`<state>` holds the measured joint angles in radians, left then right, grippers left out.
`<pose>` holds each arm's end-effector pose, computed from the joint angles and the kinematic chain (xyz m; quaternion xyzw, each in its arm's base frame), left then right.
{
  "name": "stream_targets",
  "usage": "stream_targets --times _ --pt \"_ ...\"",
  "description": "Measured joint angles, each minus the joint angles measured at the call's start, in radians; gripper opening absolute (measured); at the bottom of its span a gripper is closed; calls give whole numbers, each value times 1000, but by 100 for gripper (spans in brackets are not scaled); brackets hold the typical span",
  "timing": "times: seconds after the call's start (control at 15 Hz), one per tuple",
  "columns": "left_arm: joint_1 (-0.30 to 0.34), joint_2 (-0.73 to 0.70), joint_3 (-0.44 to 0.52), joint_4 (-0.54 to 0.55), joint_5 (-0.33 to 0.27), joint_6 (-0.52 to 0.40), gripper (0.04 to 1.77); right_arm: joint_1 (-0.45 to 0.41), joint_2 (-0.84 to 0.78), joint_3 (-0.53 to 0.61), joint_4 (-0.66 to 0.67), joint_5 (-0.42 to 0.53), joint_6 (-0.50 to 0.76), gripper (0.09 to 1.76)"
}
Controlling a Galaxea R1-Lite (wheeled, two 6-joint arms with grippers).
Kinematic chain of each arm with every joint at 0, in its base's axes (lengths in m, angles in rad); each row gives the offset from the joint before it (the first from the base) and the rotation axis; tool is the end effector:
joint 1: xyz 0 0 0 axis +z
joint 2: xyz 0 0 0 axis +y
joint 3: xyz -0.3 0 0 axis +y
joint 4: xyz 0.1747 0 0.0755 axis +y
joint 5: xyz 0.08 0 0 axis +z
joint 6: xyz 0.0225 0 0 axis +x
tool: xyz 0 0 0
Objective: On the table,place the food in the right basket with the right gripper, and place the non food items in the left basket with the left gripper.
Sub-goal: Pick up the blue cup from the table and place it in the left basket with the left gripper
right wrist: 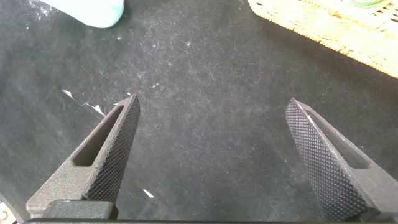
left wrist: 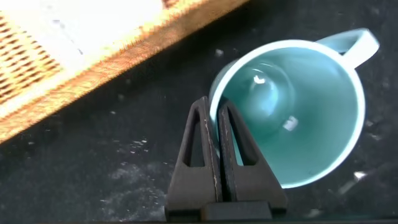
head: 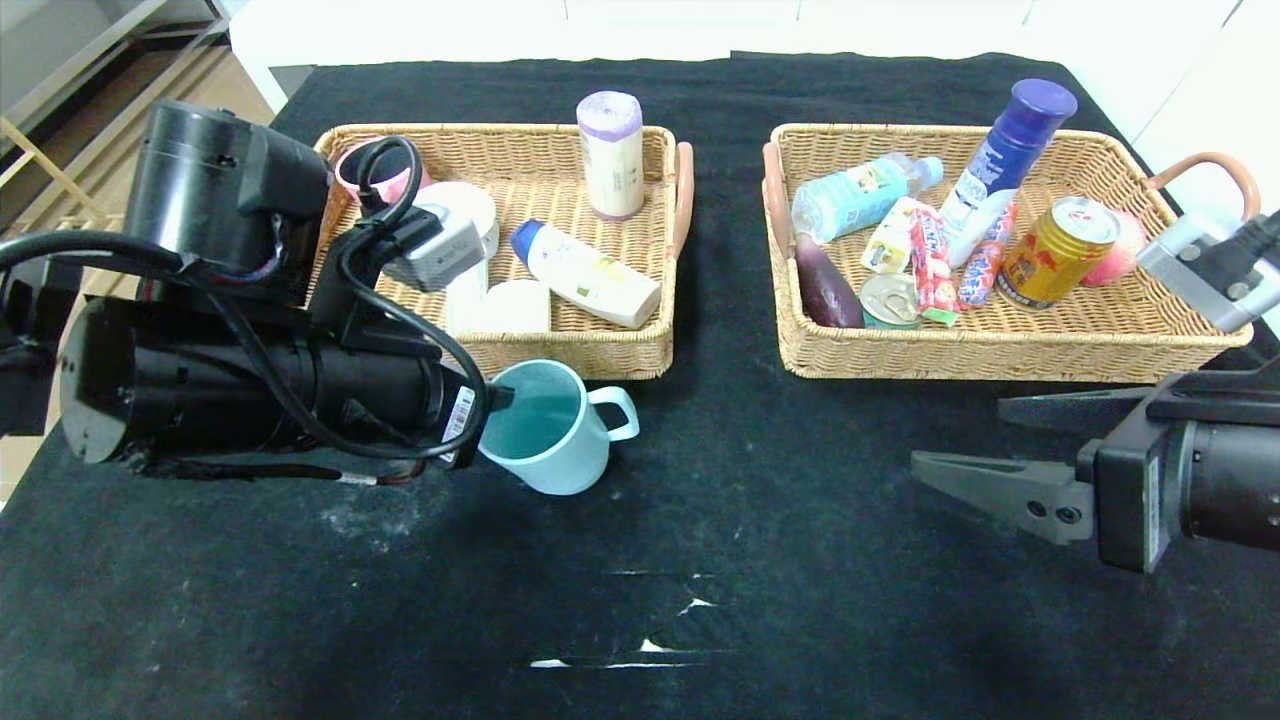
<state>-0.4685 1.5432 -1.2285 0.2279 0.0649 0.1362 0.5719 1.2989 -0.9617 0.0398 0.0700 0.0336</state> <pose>0.2406 -0.1201 0.2647 0.1347 0.2448 -0.2102 0.9369 0.1711 0.1120 0.2647 -0.0309 0.1867 0.3068 0.9328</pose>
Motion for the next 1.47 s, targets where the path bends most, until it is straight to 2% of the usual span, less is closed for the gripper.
stream_targets --times 0.2,0.4,0.8,1.2,1.47 --pt "-5 -66 37 1 -47 0 14 -1 2 0 0 0 -1 171" --pt "6 -149 69 -7 -61 0 14 -2 3 0 0 0 -1 171" --pt "92 -193 133 -344 -63 -8 14 0 9 0 0 0 0 171" --pt "178 -136 138 -553 -65 -12 14 0 16 1 0 0 -1 171" --pt "201 -75 113 -593 -62 -8 14 -1 18 5 -2 0 -2 171"
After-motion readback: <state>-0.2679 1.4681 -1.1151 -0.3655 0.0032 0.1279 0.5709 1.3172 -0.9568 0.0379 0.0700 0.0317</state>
